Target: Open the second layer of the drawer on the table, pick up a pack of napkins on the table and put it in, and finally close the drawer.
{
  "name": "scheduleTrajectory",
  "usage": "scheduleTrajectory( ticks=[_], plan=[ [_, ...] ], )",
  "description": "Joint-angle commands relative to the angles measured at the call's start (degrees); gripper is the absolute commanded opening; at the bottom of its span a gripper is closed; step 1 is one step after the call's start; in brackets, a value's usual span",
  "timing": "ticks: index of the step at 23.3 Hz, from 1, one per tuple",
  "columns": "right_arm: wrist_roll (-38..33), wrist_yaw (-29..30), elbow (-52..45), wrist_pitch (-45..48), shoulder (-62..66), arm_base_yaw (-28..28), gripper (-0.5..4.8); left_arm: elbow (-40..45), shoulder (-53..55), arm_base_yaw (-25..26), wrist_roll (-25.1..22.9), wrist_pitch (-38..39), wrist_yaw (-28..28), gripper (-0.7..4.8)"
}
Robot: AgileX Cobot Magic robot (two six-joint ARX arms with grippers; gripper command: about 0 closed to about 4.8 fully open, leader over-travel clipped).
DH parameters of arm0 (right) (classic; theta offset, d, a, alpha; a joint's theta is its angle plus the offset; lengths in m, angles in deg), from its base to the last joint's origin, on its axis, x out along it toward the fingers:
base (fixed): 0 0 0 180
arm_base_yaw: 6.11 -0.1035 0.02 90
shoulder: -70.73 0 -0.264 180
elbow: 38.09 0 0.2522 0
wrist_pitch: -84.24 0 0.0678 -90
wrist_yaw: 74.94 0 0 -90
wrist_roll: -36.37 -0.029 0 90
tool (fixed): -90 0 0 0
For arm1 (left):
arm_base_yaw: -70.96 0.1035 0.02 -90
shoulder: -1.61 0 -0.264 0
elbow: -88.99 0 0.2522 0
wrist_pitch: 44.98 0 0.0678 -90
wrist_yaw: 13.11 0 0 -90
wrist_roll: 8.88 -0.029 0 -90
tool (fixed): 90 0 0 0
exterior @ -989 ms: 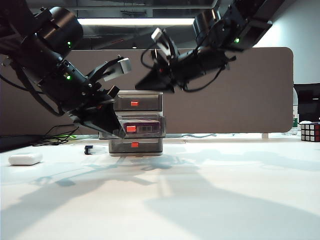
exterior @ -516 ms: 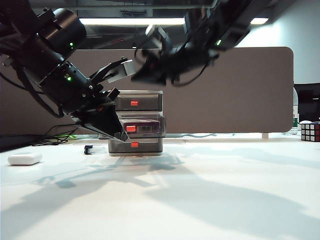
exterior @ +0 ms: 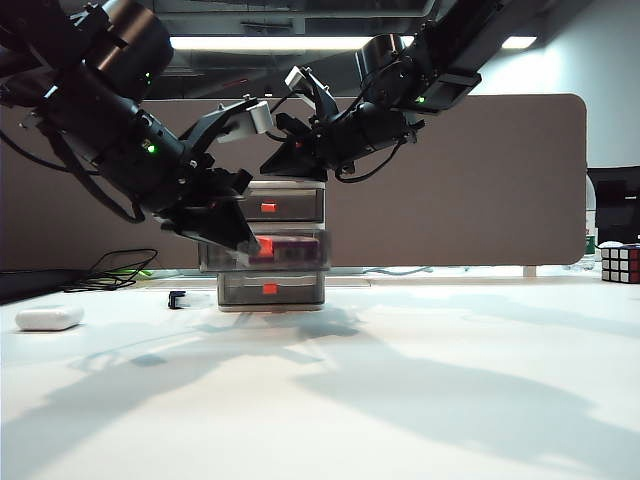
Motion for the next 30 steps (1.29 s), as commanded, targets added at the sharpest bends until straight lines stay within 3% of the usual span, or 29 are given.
scheduleTrajectory(
  ticks=[1, 8, 18, 30],
  plan=[
    [0.7, -0.2, -0.1, -4.2, 0.3, -0.1, -0.05, -0.1, 0.3, 0.1, -0.4, -6.6, -4.6, -0.06],
    [1.0, 0.0, -0.1, -4.5, 0.3, -0.1, -0.05, -0.2, 3.8, 0.2, -1.9, -15.1, -10.3, -0.06],
    [2.7, -0.2, -0.1, -6.8, 0.3, -0.1, -0.05, -4.3, 12.0, 0.5, -2.0, -23.9, -11.9, -0.06],
    [3.3, -0.2, -0.1, -8.2, 0.3, 0.0, -0.05, -9.5, 17.4, 0.5, -5.5, -25.2, -14.4, -0.06]
  ],
)
